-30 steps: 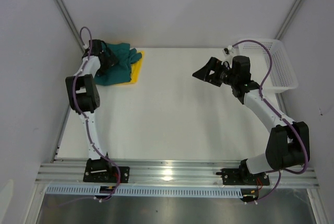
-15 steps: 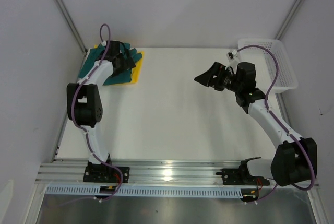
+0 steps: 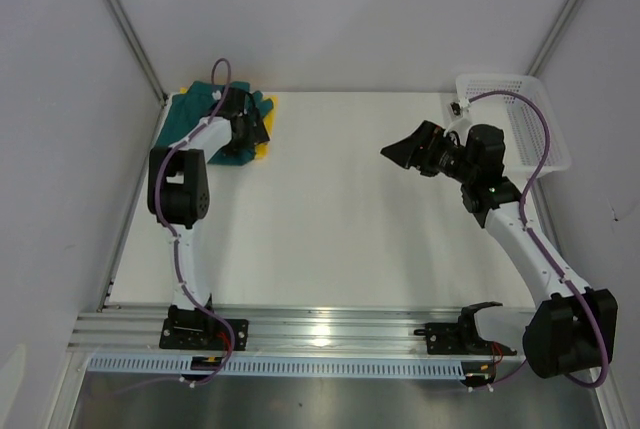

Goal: Fold and stack the shorts
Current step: Neatly place the folded shorts to the corner

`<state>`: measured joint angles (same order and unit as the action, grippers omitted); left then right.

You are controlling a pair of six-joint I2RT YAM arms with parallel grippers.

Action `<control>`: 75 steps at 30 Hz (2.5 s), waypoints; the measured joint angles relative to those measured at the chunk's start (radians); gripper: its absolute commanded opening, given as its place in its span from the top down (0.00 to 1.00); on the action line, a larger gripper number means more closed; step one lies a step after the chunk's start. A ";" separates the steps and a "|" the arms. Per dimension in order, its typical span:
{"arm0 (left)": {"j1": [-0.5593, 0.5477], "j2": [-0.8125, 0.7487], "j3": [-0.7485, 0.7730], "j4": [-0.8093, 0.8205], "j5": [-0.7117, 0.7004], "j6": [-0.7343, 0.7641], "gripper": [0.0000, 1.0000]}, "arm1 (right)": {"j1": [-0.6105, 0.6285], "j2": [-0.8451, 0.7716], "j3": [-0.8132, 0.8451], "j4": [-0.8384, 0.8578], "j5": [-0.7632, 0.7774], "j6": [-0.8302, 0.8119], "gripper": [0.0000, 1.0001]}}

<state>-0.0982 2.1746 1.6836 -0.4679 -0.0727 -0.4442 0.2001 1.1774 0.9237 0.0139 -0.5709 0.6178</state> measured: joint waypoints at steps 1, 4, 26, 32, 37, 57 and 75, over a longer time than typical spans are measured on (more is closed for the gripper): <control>-0.005 0.005 0.007 -0.003 0.005 0.000 0.09 | -0.002 0.000 -0.003 -0.001 0.000 0.001 0.10; -0.018 0.036 0.056 -0.027 0.008 0.000 0.09 | -0.006 0.000 -0.013 -0.001 -0.003 0.008 0.10; -0.044 0.061 0.155 -0.109 0.023 -0.032 0.01 | -0.057 -0.002 -0.017 -0.043 -0.026 0.006 0.09; -0.034 -0.237 -0.092 -0.097 0.006 -0.015 0.01 | -0.063 -0.039 -0.017 -0.071 -0.026 -0.003 0.09; -0.030 -0.529 -0.267 -0.035 0.024 -0.019 0.01 | -0.067 -0.109 -0.039 -0.106 -0.017 -0.037 0.07; -0.092 -1.706 -1.118 0.130 0.134 -0.116 0.01 | -0.078 -0.774 -0.400 -0.242 0.377 -0.213 0.01; -0.109 -1.834 -1.298 0.141 0.139 -0.177 0.01 | -0.078 -0.819 -0.516 -0.257 0.428 -0.204 0.05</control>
<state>-0.2077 0.3405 0.3855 -0.3267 0.0666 -0.6216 0.1219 0.3584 0.4076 -0.2436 -0.1432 0.4137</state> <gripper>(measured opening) 0.990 0.968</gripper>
